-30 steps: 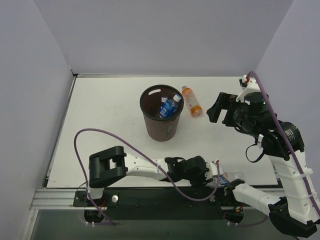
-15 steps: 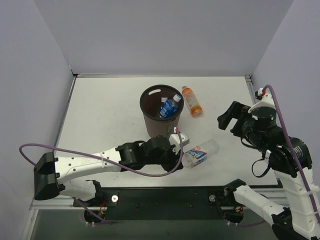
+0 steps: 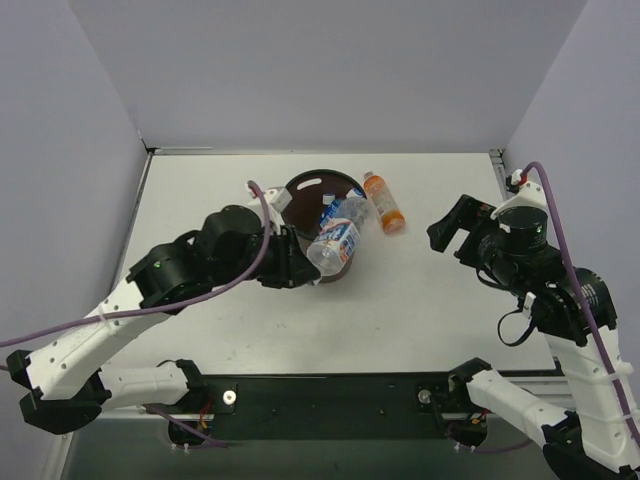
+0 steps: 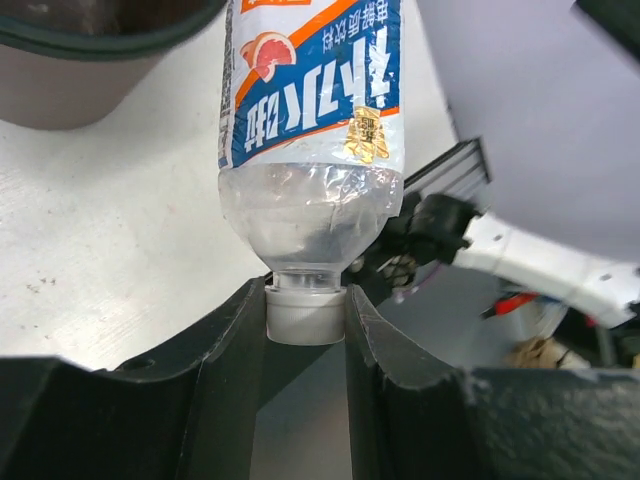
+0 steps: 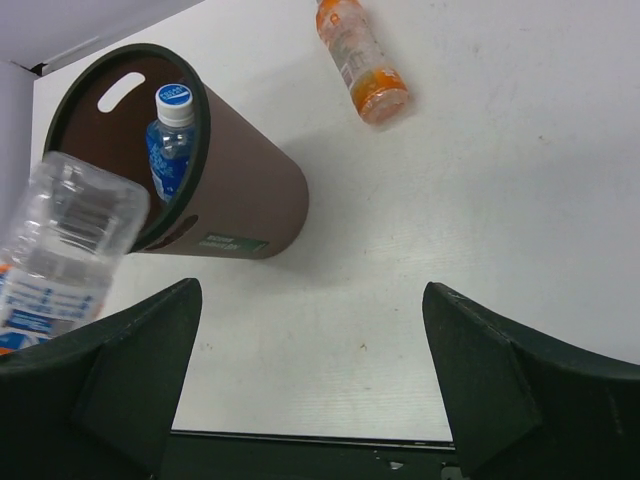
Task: Put the plastic bottles in the bin
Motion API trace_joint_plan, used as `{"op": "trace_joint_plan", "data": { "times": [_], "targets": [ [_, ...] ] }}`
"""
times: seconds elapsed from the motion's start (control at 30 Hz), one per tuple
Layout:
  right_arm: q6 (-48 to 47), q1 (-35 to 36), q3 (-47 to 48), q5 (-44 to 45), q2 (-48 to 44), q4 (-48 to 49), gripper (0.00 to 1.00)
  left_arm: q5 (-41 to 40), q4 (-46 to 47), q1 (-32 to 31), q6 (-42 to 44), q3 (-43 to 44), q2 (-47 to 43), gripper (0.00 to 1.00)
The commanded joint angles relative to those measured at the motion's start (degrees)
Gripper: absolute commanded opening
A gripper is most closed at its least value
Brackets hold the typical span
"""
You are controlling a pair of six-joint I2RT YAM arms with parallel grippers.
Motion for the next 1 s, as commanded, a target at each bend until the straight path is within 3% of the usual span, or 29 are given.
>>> {"op": "trace_joint_plan", "data": {
  "times": [0.0,0.1,0.3,0.47,0.67,0.7,0.73,0.77,0.87,0.97],
  "targets": [
    [2.26,-0.31,-1.07,-2.33,0.35,2.72,0.86,0.1,-5.8,4.58,-11.1,5.84,-1.99,0.0],
    [2.35,-0.31,-1.34,-4.52,0.52,4.12,0.86,-1.3,-5.46,7.39,-18.65,4.97,-3.4,0.0],
    [0.33,-0.23,-0.9,-14.8,3.67,7.91,0.87,1.59,4.65,11.7,-24.9,-1.62,-5.16,0.0],
    [0.59,0.74,1.74,-16.49,6.06,8.17,0.87,-1.38,6.58,13.55,-34.03,-4.08,-3.93,0.0],
    [0.85,1.09,-0.1,-16.31,5.71,8.35,0.94,0.1,14.5,16.27,-34.76,-7.16,-2.53,0.0],
    [1.03,1.27,-0.37,-16.31,5.71,8.26,0.96,0.1,14.41,16.62,-34.76,-6.99,-2.18,0.05],
    [1.2,1.27,-0.54,-16.31,5.71,8.26,0.97,0.1,14.06,16.8,-34.76,-6.99,-1.65,0.2],
    [1.12,1.27,-0.81,-16.31,5.71,8.26,0.99,-0.34,13.62,16.98,-35.1,-6.99,-1.56,0.47],
    [0.85,1.53,-1.07,-16.4,5.79,8.35,1.0,-2.79,14.76,16.98,-35.11,-7.16,-2.08,0.91],
    [-0.46,2.15,-1.07,-16.49,6.67,8.35,1.0,-3.94,15.9,17.33,-33.7,-6.46,-2.7,0.95]
  ]
}}
